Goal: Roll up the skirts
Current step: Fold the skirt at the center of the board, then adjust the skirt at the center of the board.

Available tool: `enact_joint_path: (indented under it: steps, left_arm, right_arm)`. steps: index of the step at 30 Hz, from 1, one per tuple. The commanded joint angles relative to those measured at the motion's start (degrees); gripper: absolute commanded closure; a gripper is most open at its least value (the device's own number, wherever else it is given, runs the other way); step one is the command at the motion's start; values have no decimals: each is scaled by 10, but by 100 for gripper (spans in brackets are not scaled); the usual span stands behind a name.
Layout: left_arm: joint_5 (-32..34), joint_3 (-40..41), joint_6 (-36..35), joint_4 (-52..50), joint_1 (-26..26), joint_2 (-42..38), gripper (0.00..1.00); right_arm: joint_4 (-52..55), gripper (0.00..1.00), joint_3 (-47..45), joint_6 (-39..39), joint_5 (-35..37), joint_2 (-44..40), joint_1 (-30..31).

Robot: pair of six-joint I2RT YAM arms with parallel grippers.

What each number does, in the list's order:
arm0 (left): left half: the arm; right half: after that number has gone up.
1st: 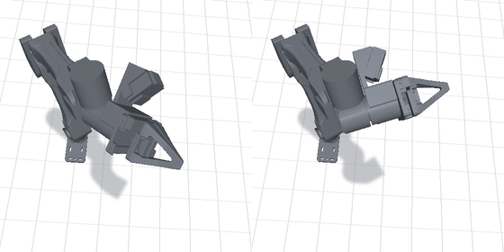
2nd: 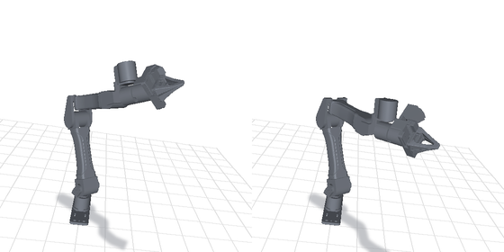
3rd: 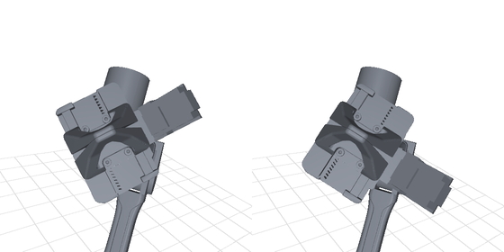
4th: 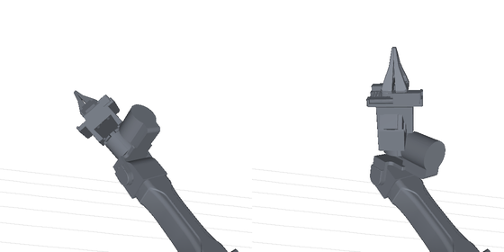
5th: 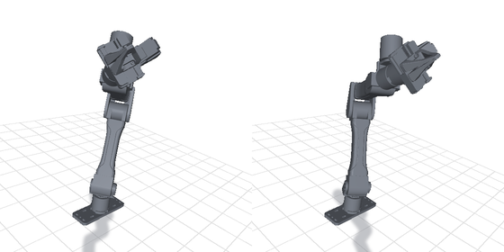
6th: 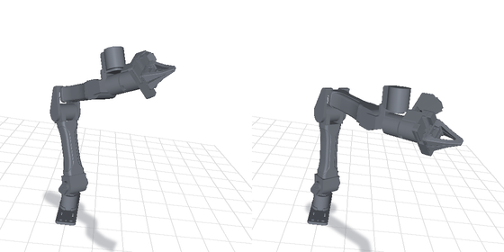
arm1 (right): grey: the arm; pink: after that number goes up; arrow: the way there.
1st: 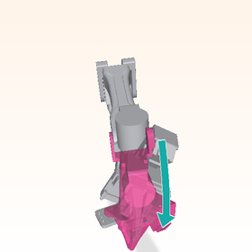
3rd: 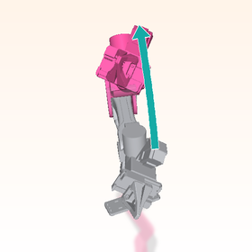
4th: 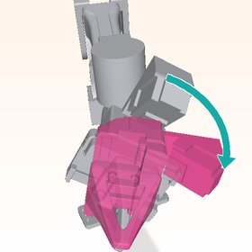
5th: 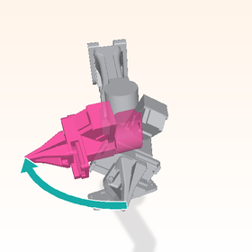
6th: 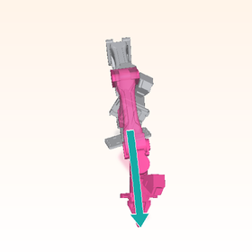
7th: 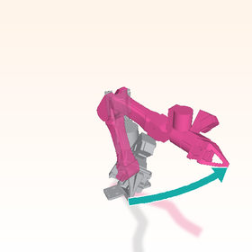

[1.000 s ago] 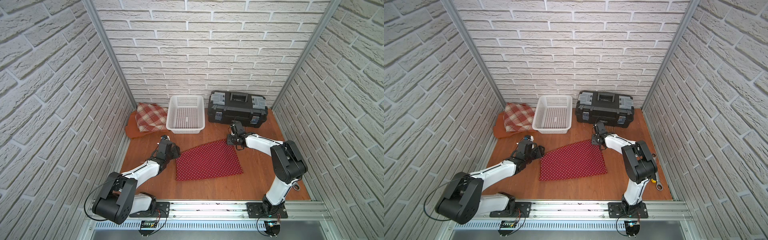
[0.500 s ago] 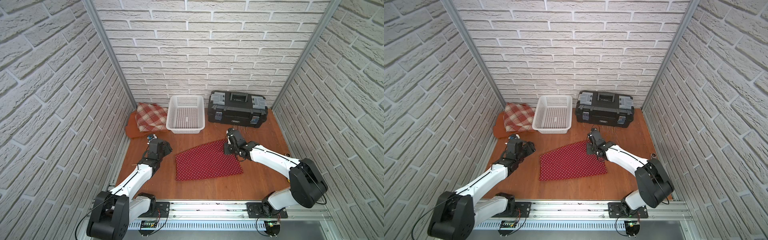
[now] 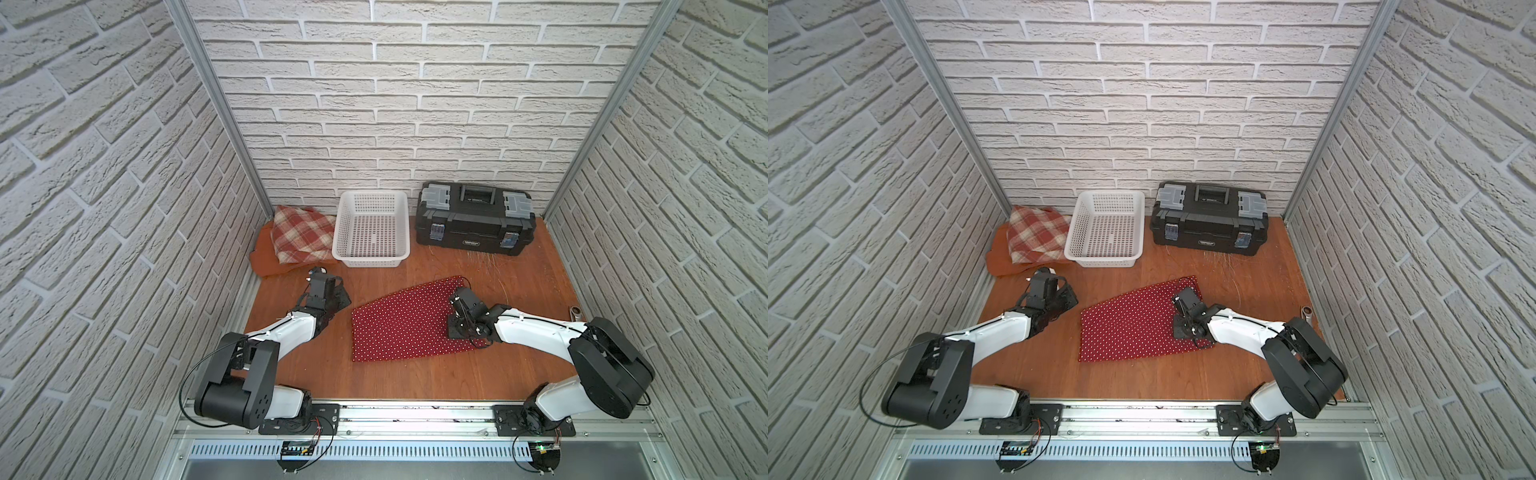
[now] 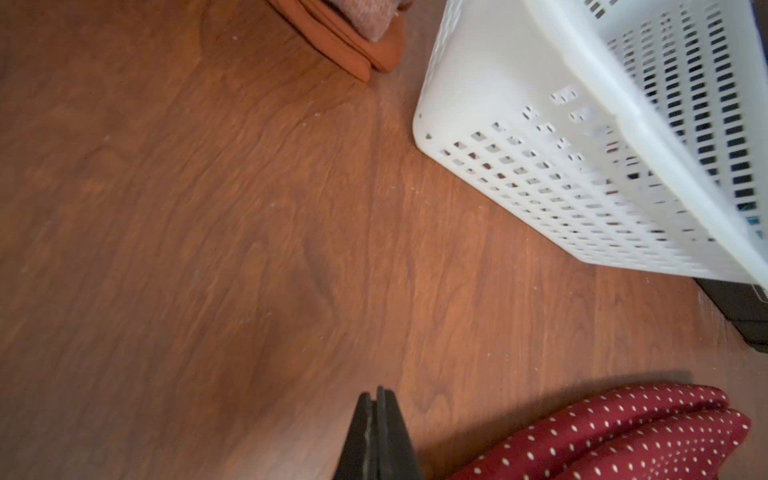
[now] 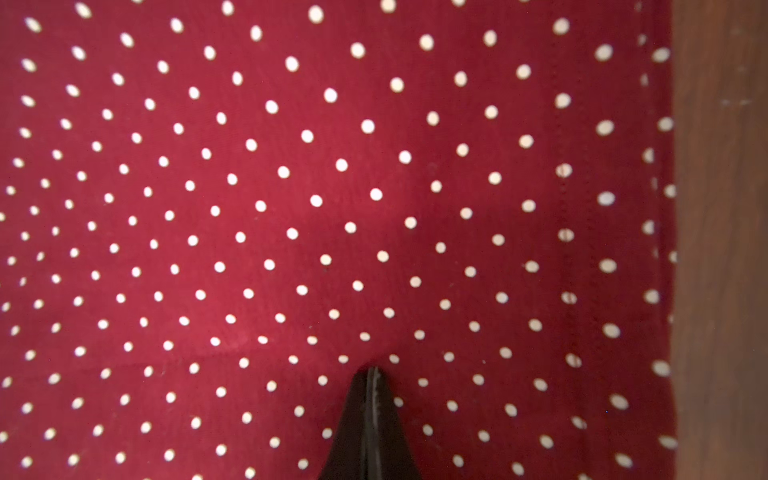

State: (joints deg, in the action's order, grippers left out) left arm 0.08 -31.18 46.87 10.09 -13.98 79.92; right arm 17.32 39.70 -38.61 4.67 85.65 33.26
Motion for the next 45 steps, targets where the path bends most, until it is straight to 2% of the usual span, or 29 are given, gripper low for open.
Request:
enact_joint_path:
  steps: [1,6,12,17,23,29,33,38,43,45]
  left_arm:
    - [-15,-21,-15,54,-8,24,93]
    - [-54,-54,-24,83,-26,105,85]
    - [-83,-66,-10,117,-70,166,84]
    - [-80,-51,-6,118,-113,169,86]
    - [-103,-22,6,123,-156,168,92]
    - [-98,8,38,133,-225,148,100]
    - [-82,16,46,101,-267,119,100]
    - [-61,40,73,57,-303,48,100]
    - [-38,54,76,-4,-315,-23,100]
    - [-2,51,62,-56,-306,-61,73]
  right_arm:
    - [73,98,0,-13,56,28,-14]
    - [96,98,36,16,62,46,-40]
    - [111,98,81,48,62,78,-77]
    - [127,98,134,79,90,114,-102]
    - [130,98,182,106,83,159,-138]
    - [148,98,246,134,107,201,-150]
    - [165,97,278,157,119,220,-156]
    - [165,95,283,184,123,215,-165]
    - [149,91,290,200,108,215,-166]
    - [141,88,290,201,84,212,-166]
